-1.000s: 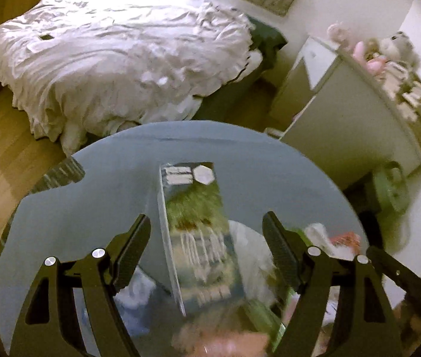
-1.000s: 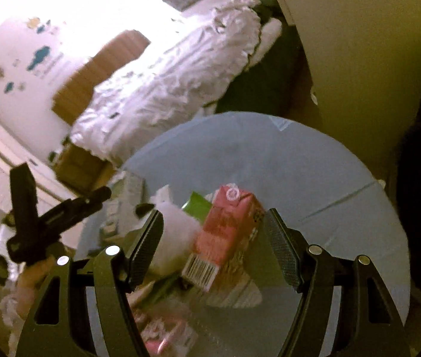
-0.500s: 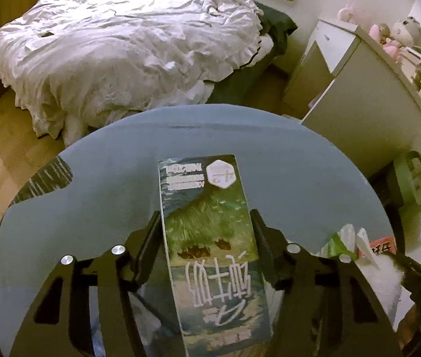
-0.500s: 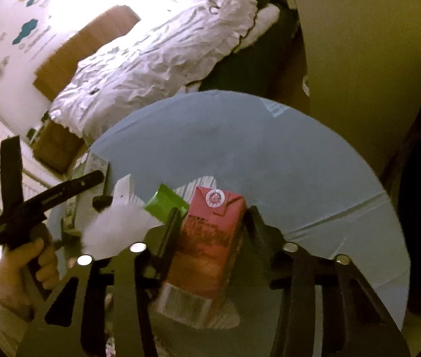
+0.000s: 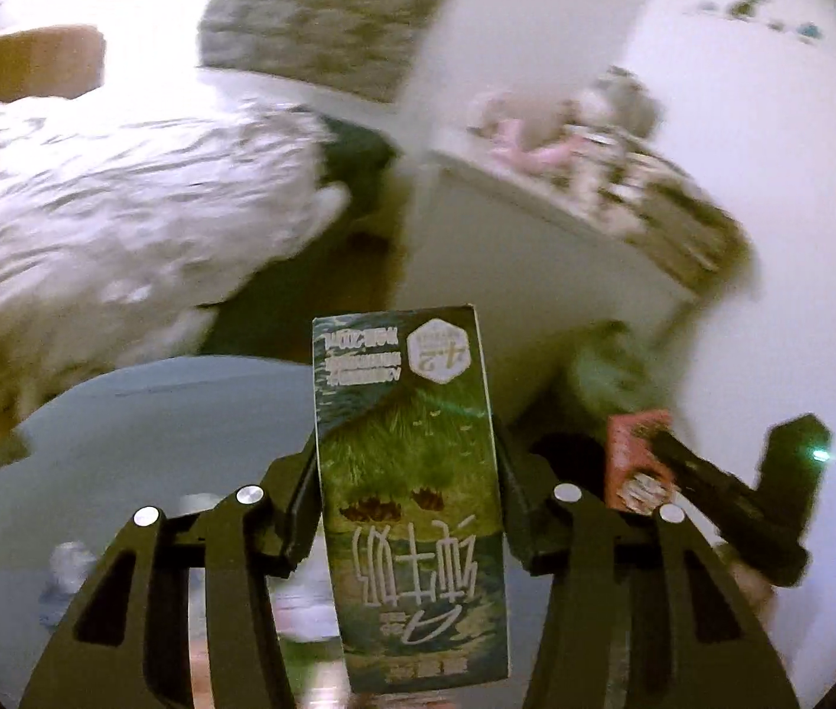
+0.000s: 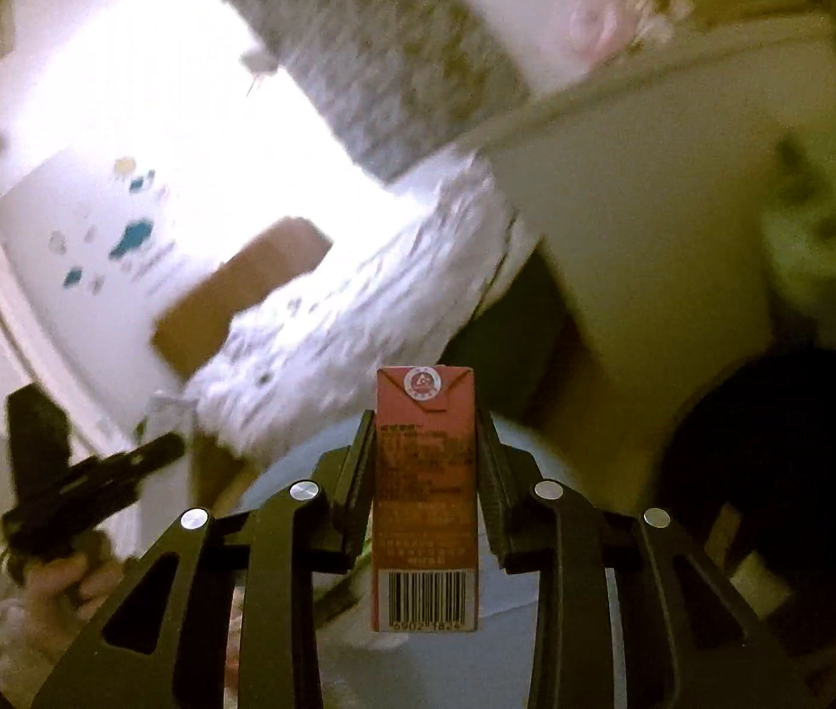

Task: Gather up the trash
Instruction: 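Carry both cartons to the black bin and open both grippers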

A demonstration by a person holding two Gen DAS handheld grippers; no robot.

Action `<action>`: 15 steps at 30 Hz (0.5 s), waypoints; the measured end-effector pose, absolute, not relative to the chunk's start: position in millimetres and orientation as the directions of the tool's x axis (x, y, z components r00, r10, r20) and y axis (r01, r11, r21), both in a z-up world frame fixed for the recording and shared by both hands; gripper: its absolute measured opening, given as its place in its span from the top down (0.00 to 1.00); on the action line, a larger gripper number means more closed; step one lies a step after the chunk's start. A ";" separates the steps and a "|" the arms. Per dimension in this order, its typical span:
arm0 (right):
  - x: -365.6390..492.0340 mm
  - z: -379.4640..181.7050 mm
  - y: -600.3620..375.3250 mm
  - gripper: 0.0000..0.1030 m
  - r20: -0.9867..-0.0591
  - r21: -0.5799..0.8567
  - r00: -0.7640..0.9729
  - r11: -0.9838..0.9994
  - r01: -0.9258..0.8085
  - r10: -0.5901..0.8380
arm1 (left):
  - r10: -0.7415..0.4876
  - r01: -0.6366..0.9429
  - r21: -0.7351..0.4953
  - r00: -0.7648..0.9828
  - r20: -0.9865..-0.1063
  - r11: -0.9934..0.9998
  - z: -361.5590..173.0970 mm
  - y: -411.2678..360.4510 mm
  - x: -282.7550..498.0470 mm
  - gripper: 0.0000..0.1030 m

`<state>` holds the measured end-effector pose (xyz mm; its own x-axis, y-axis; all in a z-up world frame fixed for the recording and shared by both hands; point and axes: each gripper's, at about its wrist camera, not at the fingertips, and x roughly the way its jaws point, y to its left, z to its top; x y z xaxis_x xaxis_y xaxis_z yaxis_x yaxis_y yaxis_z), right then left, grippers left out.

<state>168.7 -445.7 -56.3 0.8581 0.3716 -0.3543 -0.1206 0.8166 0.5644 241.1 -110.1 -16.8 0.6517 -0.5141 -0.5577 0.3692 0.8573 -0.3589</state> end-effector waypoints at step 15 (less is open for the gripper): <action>150.5 -127.1 -598.1 0.69 -0.462 0.560 0.886 0.787 0.259 0.037 | -0.755 0.578 -0.506 0.354 -0.552 0.640 -68.6 -321.7 260.7 0.52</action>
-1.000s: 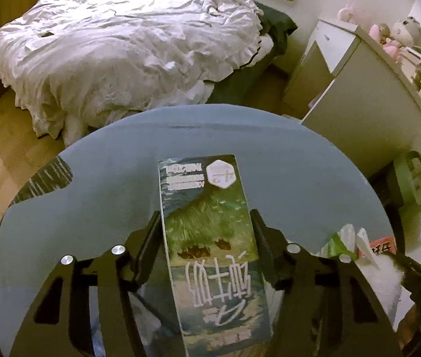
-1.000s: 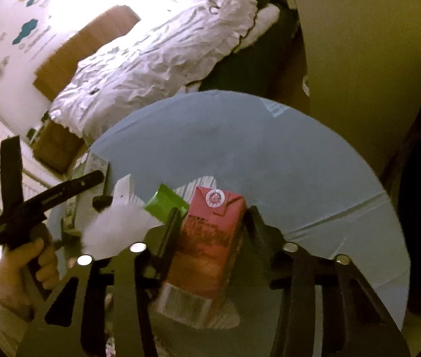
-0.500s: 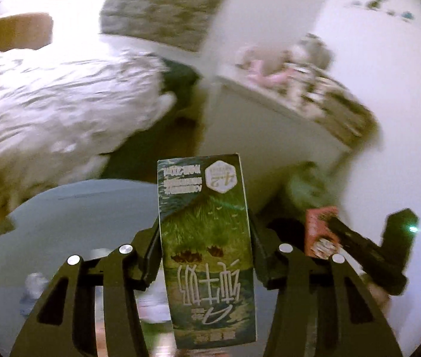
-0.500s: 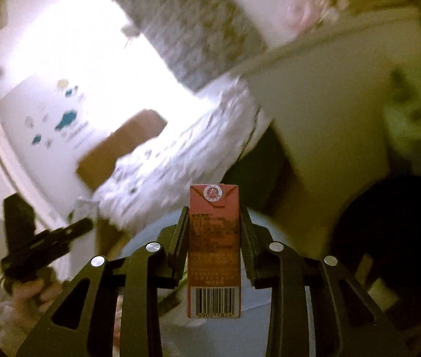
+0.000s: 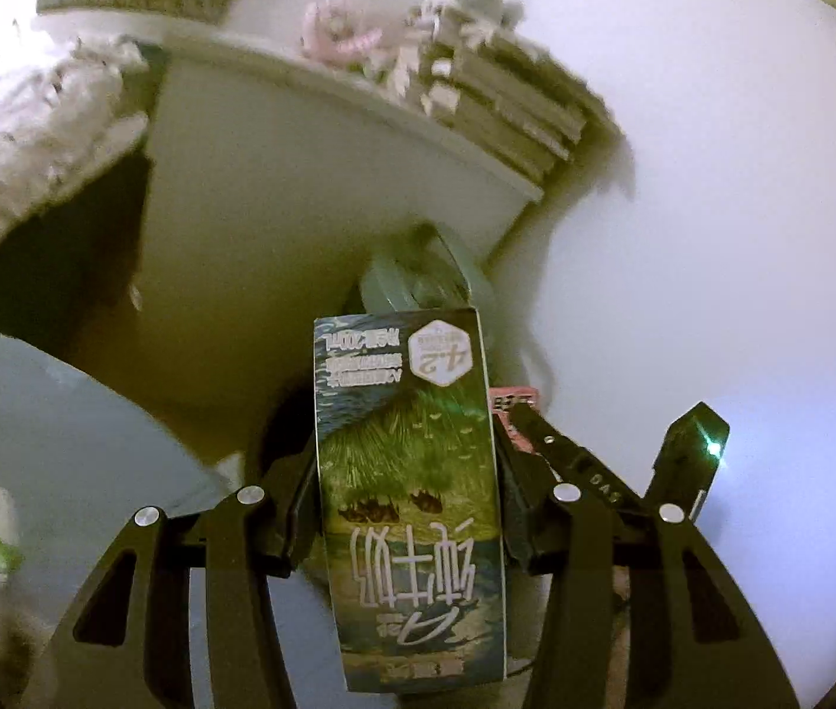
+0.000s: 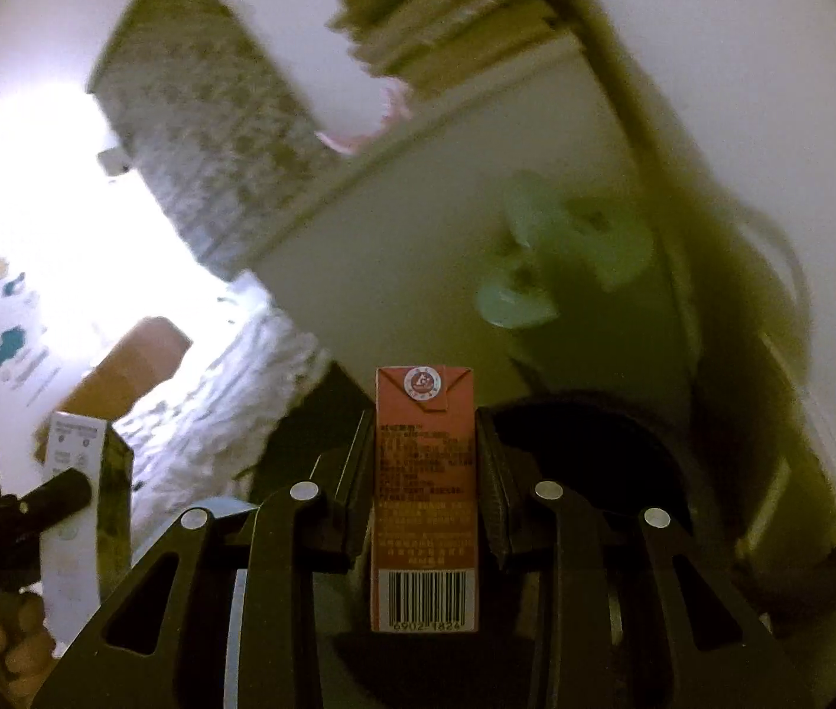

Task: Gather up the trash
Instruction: 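Carry both cartons to the black bin and open both grippers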

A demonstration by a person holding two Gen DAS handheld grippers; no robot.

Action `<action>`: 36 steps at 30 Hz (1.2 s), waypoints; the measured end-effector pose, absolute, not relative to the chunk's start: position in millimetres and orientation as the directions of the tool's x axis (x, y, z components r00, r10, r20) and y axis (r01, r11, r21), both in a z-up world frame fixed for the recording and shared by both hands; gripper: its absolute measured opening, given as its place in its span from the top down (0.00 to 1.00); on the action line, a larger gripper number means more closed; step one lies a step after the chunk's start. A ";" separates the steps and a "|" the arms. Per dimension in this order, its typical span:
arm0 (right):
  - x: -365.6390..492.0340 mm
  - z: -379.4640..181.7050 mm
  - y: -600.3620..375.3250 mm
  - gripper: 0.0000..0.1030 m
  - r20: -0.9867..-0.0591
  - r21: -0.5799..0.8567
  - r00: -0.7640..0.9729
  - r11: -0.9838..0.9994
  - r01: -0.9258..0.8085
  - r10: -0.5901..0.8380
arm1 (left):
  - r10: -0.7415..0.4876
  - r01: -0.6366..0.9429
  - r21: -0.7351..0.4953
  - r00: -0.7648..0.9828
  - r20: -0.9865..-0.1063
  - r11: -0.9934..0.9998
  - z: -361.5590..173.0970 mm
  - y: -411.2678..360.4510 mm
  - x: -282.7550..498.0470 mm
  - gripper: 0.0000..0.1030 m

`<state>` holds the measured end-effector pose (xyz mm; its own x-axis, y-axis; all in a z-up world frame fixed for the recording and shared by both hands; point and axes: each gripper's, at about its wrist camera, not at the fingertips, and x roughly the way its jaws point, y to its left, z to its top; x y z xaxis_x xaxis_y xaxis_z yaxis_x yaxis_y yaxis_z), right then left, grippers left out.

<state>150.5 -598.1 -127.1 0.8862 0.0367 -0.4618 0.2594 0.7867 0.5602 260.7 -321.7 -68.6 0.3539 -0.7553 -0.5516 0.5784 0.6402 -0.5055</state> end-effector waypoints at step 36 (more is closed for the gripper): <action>180.4 -177.4 -605.1 0.37 -0.614 0.564 0.787 0.731 0.383 0.062 | -0.650 0.525 -0.455 0.280 -0.706 0.720 -145.8 -391.9 275.3 0.24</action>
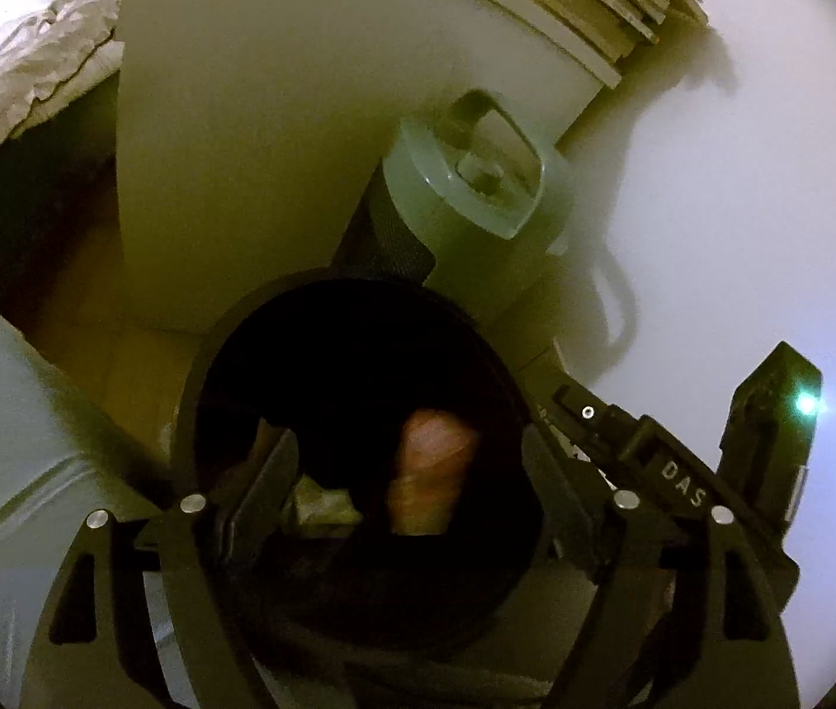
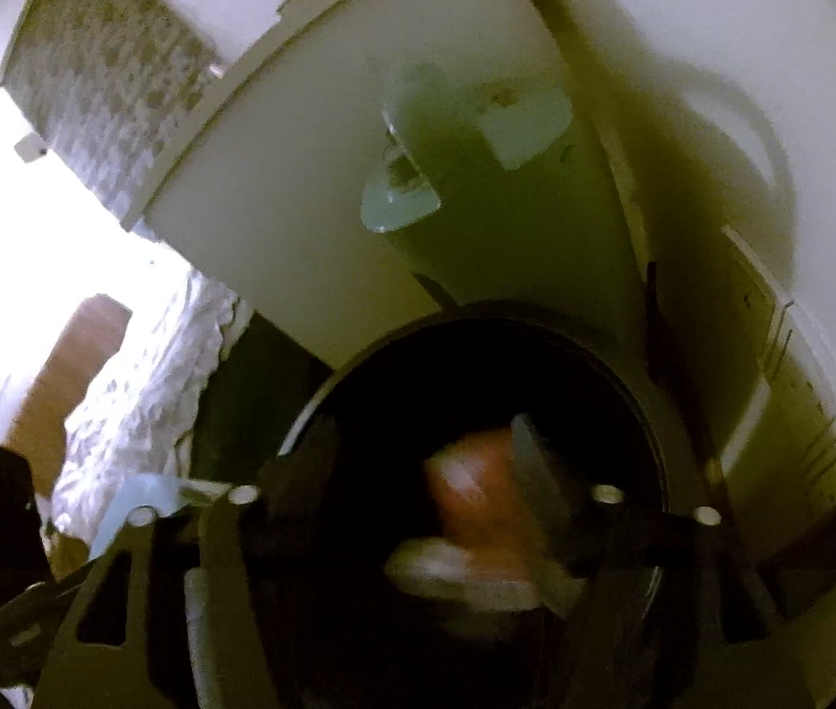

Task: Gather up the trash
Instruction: 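Carry both cartons to the black bin and open both grippers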

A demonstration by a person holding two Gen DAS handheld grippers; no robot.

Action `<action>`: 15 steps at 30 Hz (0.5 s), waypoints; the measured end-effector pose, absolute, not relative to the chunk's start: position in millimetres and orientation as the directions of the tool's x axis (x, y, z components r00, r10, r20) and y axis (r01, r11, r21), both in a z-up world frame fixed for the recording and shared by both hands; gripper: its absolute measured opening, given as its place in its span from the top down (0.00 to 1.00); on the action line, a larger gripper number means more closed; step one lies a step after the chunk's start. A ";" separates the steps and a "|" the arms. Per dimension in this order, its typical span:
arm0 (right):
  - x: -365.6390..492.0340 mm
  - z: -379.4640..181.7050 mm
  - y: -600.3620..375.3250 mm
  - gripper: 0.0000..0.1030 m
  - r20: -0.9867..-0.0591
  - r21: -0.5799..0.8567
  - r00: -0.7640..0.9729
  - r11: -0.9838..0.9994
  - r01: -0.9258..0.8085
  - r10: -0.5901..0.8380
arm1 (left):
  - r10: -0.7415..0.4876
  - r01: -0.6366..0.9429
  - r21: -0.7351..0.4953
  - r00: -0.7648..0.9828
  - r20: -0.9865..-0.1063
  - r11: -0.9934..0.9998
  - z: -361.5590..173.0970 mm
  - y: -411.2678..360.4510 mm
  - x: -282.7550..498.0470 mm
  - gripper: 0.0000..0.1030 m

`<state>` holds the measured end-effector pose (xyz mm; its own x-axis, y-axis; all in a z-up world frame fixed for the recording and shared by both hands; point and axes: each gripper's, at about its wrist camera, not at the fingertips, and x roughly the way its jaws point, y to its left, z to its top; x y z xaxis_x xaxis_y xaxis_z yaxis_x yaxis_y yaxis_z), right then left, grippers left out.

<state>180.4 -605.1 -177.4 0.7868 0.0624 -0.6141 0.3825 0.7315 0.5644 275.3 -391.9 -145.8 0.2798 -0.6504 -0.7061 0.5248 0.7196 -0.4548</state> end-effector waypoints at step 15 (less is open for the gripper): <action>179.7 -155.6 -536.4 0.33 -0.574 0.474 0.805 0.862 0.177 0.150 | -0.617 0.451 -0.430 0.468 -0.632 0.782 -81.6 -243.6 189.6 0.24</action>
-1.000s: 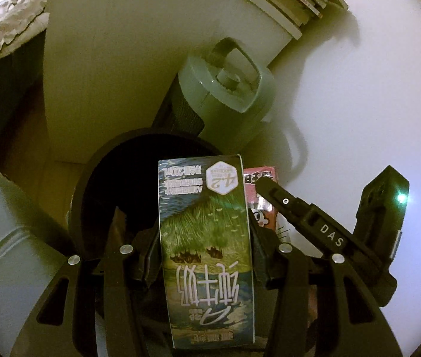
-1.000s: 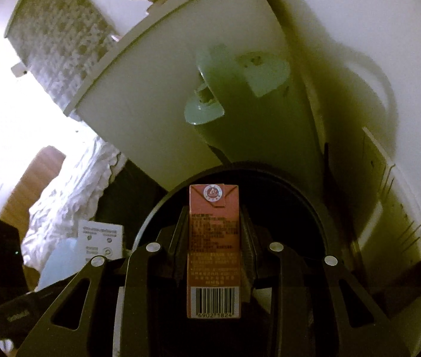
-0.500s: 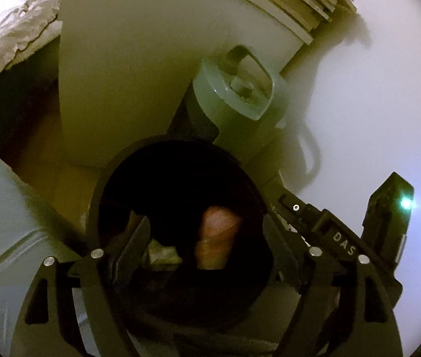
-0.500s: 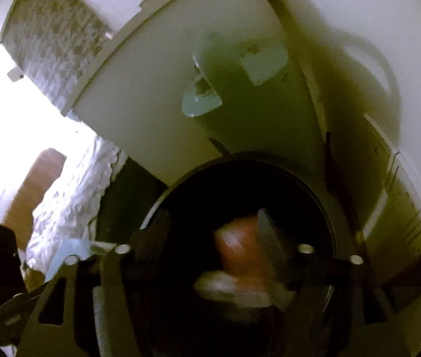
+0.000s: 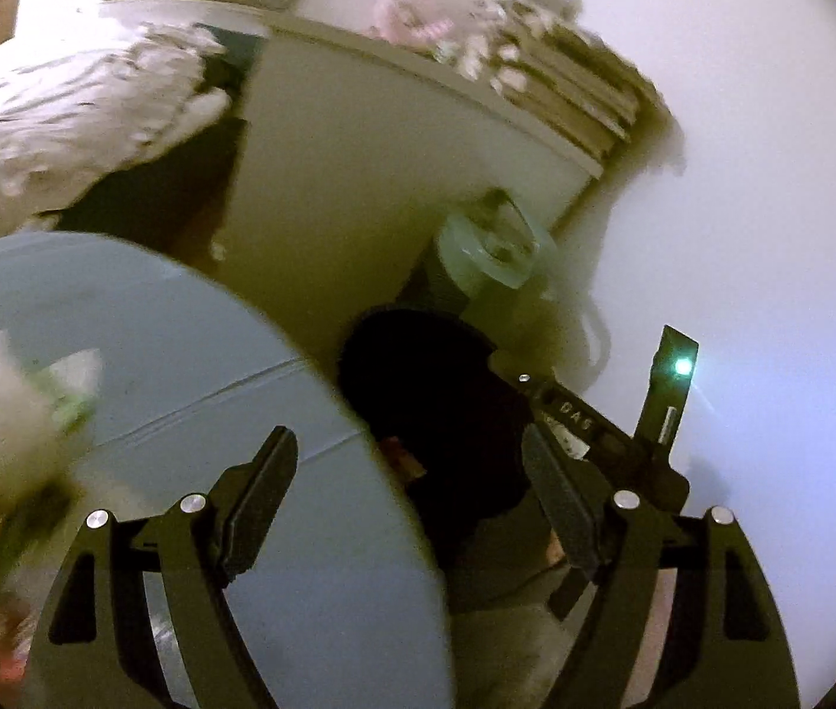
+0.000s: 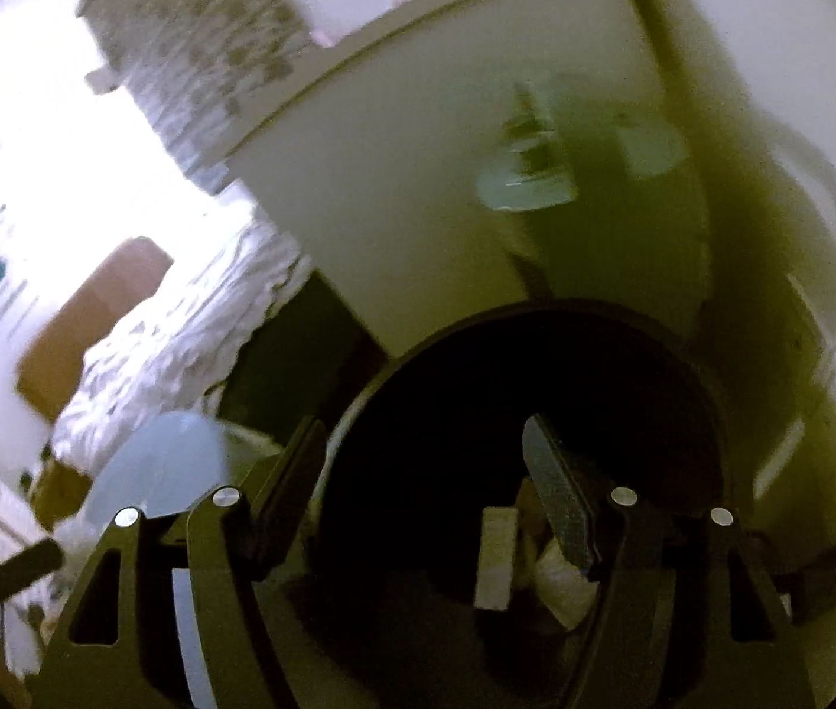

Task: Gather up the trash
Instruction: 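Carry both cartons to the black bin and open both grippers, then grasp the blue wrapper with the left gripper while the right grasps the white fluffy item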

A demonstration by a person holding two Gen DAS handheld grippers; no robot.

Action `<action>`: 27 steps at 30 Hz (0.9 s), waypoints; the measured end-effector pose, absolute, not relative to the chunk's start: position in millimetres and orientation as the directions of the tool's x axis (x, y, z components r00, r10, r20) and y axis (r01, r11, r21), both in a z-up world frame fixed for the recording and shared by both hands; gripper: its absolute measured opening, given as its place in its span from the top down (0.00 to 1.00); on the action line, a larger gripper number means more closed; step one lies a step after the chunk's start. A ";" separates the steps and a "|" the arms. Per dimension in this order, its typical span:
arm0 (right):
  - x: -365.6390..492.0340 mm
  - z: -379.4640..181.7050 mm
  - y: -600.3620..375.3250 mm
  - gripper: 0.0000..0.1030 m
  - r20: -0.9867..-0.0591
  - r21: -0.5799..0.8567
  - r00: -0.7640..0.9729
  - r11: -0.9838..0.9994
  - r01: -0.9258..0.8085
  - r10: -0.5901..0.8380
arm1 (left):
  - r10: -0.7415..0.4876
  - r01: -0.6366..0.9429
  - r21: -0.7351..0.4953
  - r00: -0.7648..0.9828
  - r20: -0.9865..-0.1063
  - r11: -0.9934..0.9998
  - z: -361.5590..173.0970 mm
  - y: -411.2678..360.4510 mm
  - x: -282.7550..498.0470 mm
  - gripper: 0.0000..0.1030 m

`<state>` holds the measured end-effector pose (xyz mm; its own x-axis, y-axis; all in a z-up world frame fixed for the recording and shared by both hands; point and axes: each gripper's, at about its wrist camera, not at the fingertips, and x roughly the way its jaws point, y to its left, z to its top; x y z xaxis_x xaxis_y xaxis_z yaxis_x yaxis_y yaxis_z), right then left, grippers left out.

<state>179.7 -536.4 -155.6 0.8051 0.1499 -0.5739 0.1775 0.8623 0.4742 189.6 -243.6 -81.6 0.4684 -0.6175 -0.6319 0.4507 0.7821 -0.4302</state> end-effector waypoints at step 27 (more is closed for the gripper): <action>242.4 -99.7 -181.1 0.22 -0.806 0.241 0.434 0.893 -0.380 0.403 | -0.178 0.033 -0.196 0.576 -0.797 0.980 -155.3 55.5 243.7 0.25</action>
<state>242.4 -181.1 -99.7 0.4344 0.4026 -0.8057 -0.3804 0.8929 0.2411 243.7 55.5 -155.3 0.5764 -0.1784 -0.7974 0.0328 0.9801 -0.1956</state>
